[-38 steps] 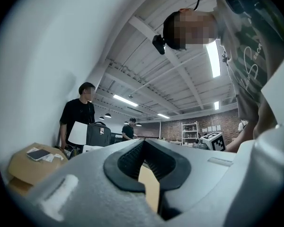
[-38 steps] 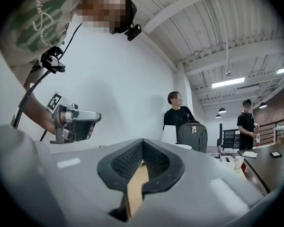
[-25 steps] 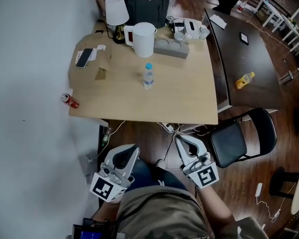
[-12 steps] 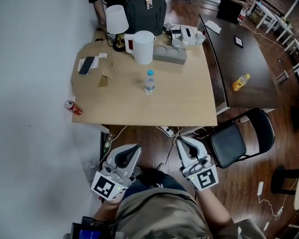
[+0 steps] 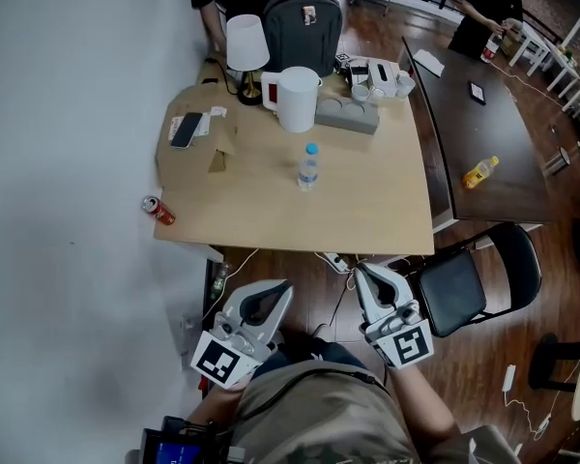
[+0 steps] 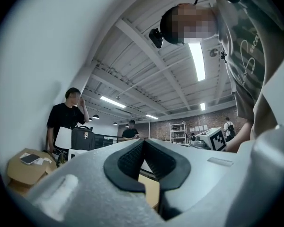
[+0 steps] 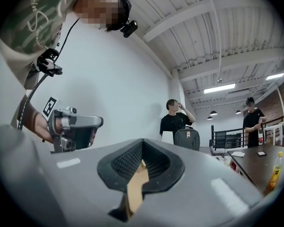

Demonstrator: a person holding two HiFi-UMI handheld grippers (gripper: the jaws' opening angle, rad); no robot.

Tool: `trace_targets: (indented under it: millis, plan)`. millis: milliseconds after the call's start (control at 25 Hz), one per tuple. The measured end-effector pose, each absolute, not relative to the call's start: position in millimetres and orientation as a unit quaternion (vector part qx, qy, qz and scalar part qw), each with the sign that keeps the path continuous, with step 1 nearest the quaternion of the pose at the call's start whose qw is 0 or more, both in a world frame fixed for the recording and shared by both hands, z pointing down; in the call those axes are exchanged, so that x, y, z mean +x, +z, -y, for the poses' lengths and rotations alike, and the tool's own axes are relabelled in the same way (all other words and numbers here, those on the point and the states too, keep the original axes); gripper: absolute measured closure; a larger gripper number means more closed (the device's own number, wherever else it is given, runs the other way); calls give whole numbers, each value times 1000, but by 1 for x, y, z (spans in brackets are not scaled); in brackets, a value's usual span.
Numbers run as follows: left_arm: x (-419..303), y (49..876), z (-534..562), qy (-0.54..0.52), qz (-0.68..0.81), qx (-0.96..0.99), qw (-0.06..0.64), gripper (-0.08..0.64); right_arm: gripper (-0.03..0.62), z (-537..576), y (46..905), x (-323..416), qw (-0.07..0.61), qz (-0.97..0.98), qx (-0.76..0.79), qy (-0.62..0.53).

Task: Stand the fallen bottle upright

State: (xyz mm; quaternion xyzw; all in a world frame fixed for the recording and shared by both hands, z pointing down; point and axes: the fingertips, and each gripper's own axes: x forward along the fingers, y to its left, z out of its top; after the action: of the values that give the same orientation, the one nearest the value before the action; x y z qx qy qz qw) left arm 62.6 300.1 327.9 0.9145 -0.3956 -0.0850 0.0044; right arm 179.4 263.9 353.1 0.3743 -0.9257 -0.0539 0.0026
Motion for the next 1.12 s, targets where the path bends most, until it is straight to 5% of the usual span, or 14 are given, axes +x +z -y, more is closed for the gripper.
trace_targets:
  millis: [1120]
  plan:
    - [66, 321, -283, -97, 402, 910, 11, 558, 588, -248, 344, 181, 0, 921, 385, -55]
